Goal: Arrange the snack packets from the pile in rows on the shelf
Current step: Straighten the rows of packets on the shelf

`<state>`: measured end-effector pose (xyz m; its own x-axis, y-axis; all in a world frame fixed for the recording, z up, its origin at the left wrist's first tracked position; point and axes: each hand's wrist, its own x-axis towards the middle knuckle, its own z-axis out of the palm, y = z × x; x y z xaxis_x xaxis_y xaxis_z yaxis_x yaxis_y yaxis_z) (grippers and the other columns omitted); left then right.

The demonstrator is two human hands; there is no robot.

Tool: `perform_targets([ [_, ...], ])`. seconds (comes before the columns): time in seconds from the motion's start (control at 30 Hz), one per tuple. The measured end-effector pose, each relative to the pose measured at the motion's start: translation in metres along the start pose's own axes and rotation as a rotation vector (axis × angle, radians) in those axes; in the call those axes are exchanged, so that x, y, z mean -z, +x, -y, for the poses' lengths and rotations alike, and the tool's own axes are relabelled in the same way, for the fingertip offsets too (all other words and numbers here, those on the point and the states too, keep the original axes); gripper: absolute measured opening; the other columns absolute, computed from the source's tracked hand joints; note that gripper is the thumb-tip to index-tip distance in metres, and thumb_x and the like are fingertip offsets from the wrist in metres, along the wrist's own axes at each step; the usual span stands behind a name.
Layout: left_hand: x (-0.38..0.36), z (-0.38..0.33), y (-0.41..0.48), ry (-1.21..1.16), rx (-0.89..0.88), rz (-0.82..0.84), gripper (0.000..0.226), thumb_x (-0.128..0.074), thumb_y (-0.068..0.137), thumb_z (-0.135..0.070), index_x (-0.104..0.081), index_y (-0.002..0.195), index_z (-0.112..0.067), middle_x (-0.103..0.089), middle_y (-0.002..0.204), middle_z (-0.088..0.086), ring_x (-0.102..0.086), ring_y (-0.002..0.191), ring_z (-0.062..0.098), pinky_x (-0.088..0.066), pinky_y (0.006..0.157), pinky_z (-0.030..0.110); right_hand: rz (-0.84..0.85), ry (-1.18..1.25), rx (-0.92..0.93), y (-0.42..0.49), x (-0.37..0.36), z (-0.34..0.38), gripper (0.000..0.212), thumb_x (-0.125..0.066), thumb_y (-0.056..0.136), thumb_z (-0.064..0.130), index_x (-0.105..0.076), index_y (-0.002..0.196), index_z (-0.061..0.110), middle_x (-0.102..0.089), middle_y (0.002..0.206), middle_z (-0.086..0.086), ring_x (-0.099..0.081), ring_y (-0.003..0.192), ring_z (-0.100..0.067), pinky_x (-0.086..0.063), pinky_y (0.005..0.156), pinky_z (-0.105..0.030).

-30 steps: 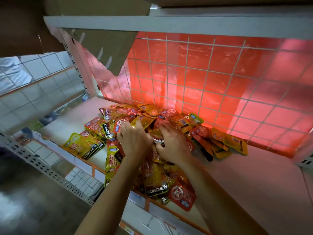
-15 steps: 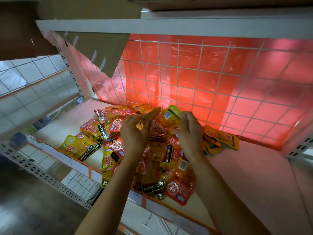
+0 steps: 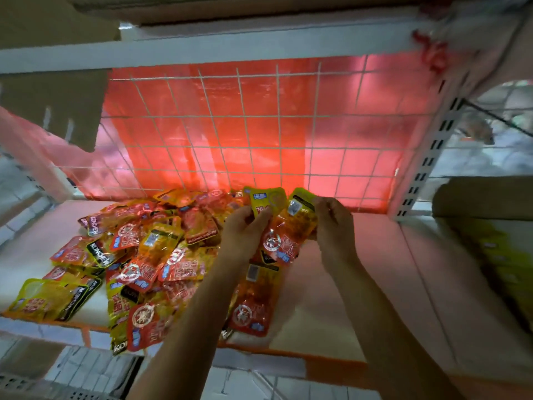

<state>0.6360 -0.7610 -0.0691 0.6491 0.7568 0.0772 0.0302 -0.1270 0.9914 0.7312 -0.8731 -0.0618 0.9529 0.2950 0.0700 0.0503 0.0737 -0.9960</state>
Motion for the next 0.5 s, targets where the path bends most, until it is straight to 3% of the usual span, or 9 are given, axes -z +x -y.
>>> perform_targets([
  [0.1,-0.031,-0.002,-0.004,-0.084,0.112,0.119,0.017,-0.064,0.091,-0.021,-0.071,0.081,-0.008,-0.068,0.074,0.005,-0.062,0.07,0.018,-0.049,0.065,0.033,-0.076,0.037,-0.092,0.002,0.029,-0.002,0.025,-0.055,0.094,0.025,-0.066,0.078,0.009,-0.066,0.087,-0.023,-0.056,0.076,-0.025,-0.053,0.071,-0.053],
  [0.2,-0.062,-0.004,-0.012,-0.182,0.147,0.229,0.013,-0.059,0.093,-0.008,-0.071,0.09,-0.003,-0.071,0.087,0.017,-0.065,0.079,0.024,-0.051,0.074,0.037,-0.104,0.113,-0.132,0.0,0.059,-0.002,0.027,-0.053,0.095,0.024,-0.072,0.085,0.009,-0.07,0.091,-0.02,-0.06,0.077,-0.022,-0.05,0.066,-0.041],
  [0.3,-0.09,-0.004,-0.019,-0.136,0.119,0.305,0.012,-0.059,0.091,-0.003,-0.07,0.094,0.0,-0.072,0.083,0.008,-0.066,0.078,0.019,-0.052,0.071,0.03,-0.13,0.167,-0.174,0.0,0.088,-0.001,0.03,-0.051,0.095,0.023,-0.074,0.076,0.022,-0.072,0.079,-0.001,-0.066,0.071,-0.014,-0.053,0.06,-0.029],
  [0.4,-0.116,-0.004,-0.025,-0.092,0.139,0.352,0.012,-0.062,0.09,-0.007,-0.071,0.085,-0.014,-0.07,0.085,0.009,-0.064,0.08,0.021,-0.049,0.072,0.031,-0.148,0.229,-0.215,0.001,0.118,0.001,0.023,-0.05,0.098,0.023,-0.07,0.087,0.018,-0.071,0.089,-0.007,-0.069,0.077,-0.017,-0.056,0.06,-0.03],
  [0.5,-0.144,-0.003,-0.03,-0.103,0.203,0.297,0.012,-0.069,0.085,-0.011,-0.069,0.094,-0.02,-0.071,0.092,0.012,-0.067,0.08,0.022,-0.054,0.072,0.034,-0.202,0.248,-0.236,0.007,0.151,0.003,0.022,-0.05,0.098,0.026,-0.068,0.095,0.014,-0.07,0.093,-0.011,-0.068,0.078,-0.018,-0.053,0.06,-0.028],
])
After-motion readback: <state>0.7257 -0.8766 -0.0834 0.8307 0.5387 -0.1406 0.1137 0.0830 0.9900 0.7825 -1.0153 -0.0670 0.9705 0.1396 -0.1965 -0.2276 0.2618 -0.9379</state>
